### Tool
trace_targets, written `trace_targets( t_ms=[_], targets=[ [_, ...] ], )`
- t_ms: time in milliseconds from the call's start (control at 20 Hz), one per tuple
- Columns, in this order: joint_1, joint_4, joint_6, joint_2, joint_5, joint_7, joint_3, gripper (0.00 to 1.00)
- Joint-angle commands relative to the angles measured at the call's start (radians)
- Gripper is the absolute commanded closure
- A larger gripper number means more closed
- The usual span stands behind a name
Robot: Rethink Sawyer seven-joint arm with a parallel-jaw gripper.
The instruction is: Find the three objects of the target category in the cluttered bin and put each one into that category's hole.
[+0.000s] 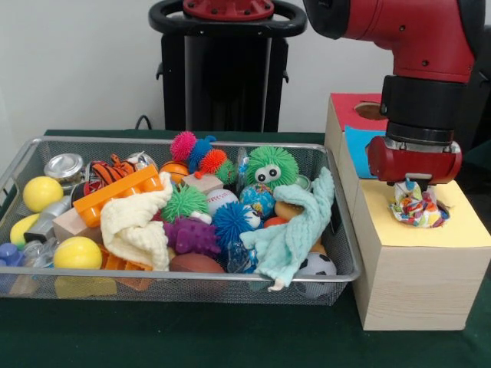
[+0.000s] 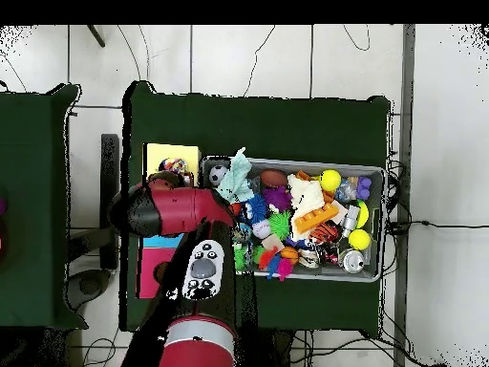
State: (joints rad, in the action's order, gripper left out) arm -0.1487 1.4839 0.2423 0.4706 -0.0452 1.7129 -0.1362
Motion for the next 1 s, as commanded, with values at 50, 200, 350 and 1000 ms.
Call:
trace_targets(
  t_ms=[50,200,350,1000],
  targets=[
    [0.118,0.087,0.222,-0.097,0.083,0.000,0.001,1.00],
    [0.133,0.097,0.258,-0.091,0.079,-0.010,0.021,1.00],
    [0.147,0.099,0.295,-0.094,0.076,-0.016,0.039,1.00],
    [0.176,0.061,0.416,-0.114,0.086,-0.018,0.071,1.00]
  ],
)
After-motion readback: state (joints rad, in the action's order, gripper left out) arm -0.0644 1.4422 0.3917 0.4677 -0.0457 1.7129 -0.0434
